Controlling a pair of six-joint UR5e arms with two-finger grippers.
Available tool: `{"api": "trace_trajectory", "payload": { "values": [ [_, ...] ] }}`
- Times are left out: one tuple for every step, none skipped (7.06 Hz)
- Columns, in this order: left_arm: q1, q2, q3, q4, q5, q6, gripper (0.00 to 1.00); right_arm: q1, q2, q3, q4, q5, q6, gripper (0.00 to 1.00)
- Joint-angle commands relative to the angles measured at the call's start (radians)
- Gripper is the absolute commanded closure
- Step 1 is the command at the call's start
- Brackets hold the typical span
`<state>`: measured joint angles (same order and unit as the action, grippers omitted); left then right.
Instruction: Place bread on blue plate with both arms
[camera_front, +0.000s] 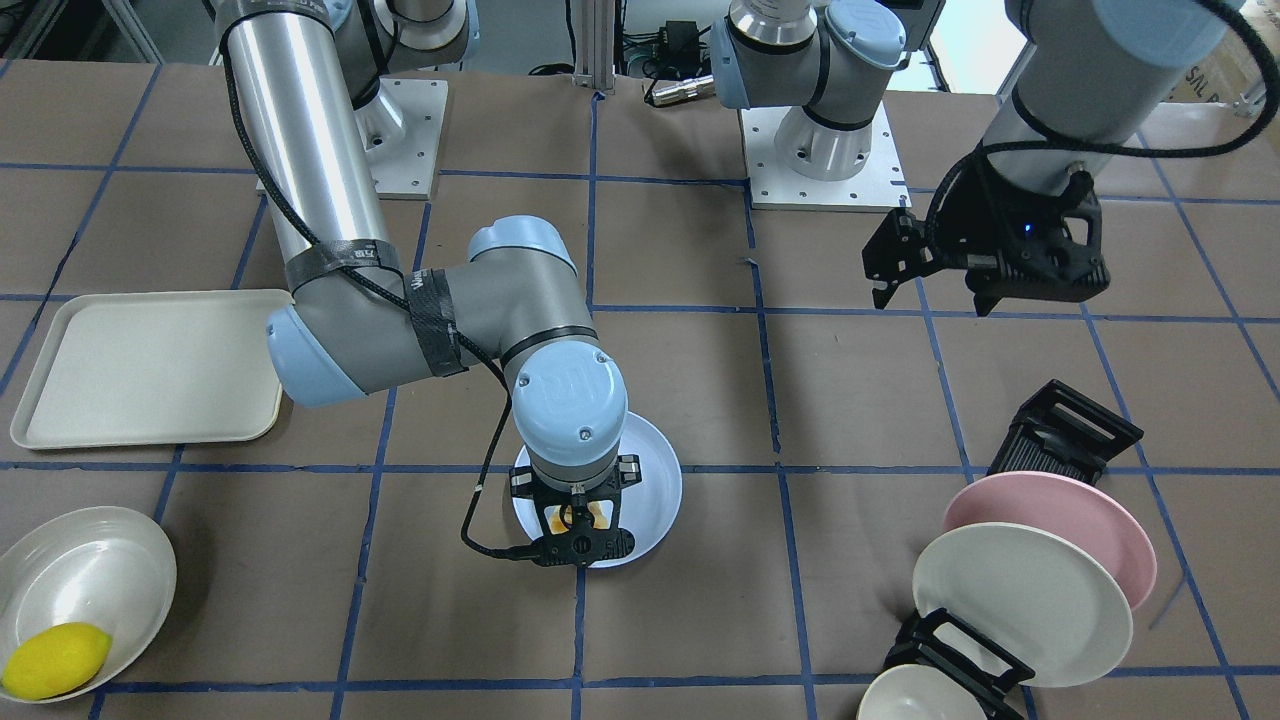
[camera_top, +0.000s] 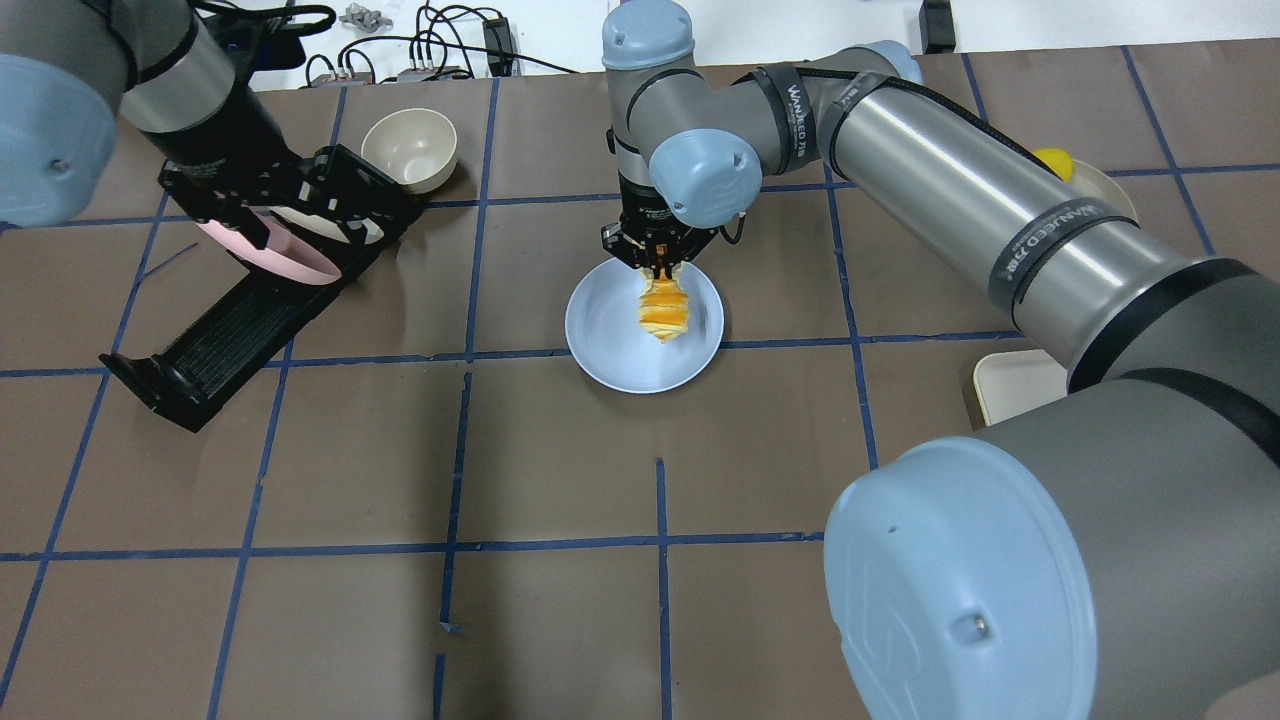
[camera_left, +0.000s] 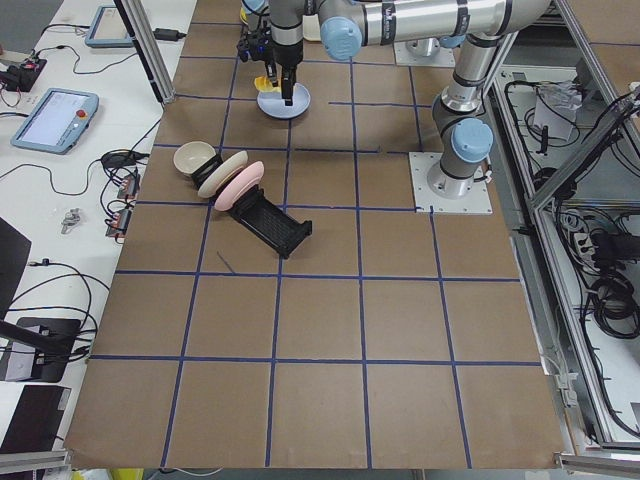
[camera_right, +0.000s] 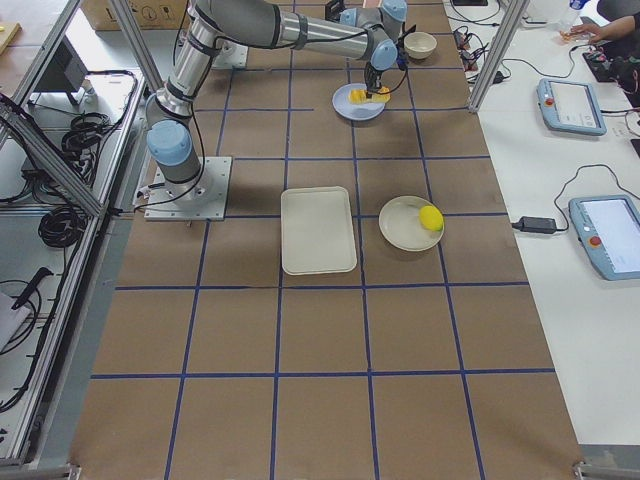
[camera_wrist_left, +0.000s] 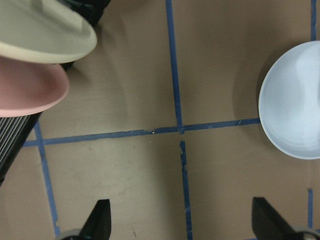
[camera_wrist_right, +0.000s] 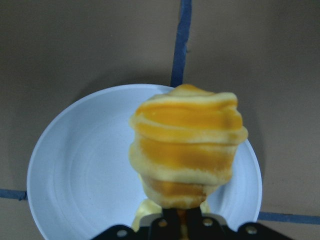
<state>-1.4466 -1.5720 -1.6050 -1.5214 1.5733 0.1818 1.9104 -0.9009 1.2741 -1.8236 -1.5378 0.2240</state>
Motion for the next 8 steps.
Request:
{"api": "trace_trajectory", "payload": {
  "values": [
    [-0.012,0.076,-0.012,-0.040,-0.022,-0.025,0.00,0.002,0.004,0.002,0.000,-0.010,-0.002,0.47],
    [-0.035,0.057,0.008,-0.031,-0.035,-0.097,0.00,0.004,0.008,-0.001,-0.011,-0.012,-0.005,0.08],
    [-0.082,0.040,0.017,-0.029,-0.015,-0.102,0.00,0.006,0.010,0.001,-0.013,-0.013,-0.002,0.00],
    [-0.092,0.034,0.022,-0.029,-0.010,-0.107,0.00,0.006,0.010,0.001,-0.013,-0.013,-0.002,0.00],
    [-0.087,0.037,0.019,-0.032,-0.007,-0.104,0.00,0.006,0.010,0.001,-0.013,-0.015,0.000,0.00],
    [-0.083,0.040,0.023,-0.034,-0.018,-0.102,0.00,0.006,0.008,0.001,-0.013,-0.015,0.000,0.00],
    [-0.081,0.043,0.025,-0.034,-0.019,-0.104,0.00,0.001,-0.012,-0.010,0.001,-0.018,-0.014,0.00],
    [-0.072,0.043,0.025,-0.040,-0.015,-0.104,0.00,-0.007,-0.066,-0.007,0.003,-0.028,-0.020,0.00]
  ]
}}
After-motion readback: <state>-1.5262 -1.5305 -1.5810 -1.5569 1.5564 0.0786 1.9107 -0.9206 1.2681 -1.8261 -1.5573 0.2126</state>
